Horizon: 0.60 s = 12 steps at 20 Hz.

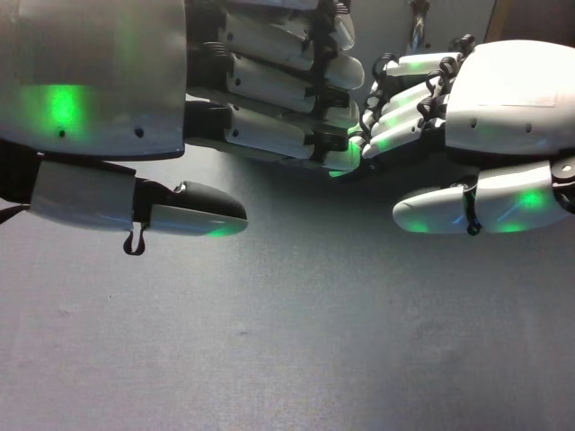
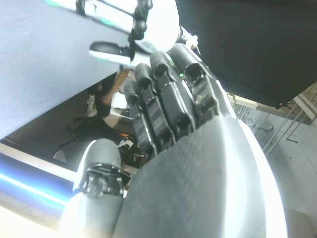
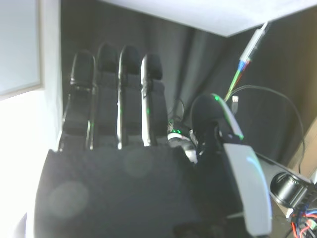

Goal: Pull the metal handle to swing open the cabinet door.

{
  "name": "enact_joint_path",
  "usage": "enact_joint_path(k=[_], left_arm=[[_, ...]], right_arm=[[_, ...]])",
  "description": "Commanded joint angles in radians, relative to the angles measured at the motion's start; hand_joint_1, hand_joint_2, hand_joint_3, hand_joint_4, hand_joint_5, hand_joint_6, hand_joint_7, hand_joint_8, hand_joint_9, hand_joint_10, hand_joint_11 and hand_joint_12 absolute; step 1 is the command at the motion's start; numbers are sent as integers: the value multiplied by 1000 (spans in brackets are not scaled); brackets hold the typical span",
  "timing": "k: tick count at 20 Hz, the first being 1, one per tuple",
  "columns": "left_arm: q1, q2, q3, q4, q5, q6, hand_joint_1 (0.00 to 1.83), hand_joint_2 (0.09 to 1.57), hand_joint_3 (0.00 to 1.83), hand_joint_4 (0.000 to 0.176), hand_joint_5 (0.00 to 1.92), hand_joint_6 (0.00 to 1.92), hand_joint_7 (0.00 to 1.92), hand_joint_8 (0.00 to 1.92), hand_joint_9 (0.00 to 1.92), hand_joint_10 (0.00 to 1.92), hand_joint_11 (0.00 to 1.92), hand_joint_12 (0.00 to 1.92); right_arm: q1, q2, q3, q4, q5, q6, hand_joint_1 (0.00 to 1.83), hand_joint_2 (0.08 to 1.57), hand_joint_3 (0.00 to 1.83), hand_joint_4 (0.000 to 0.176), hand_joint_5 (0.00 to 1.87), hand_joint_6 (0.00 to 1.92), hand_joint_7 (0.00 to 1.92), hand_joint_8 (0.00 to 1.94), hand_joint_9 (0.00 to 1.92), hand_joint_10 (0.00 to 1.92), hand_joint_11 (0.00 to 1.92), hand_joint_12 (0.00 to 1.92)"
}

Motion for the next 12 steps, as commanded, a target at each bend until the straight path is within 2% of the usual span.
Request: enact_joint_path(k=[1, 10, 12], left_arm=[[-7, 7, 1, -96, -24, 9, 0, 1570, 18, 0, 581, 4, 573, 6, 499, 7, 90, 854], [-7, 7, 1, -96, -24, 9, 0, 1571, 28, 0, 576, 0, 560, 0, 483, 0, 102, 814], [-7, 7, 1, -96, -24, 9, 0, 1571, 29, 0, 566, 0, 555, 0, 477, 0, 103, 817]], right_arm=[[8, 1, 3, 55, 34, 4, 0, 1520, 0, 0, 555, 10, 552, 8, 486, 7, 47, 1034], [5, 0, 16, 128, -106, 4, 0, 1524, 0, 0, 529, 1, 549, 1, 468, 1, 17, 1051], [1, 5, 11, 140, -106, 4, 0, 1523, 0, 0, 520, 0, 539, 0, 463, 0, 16, 1054]])
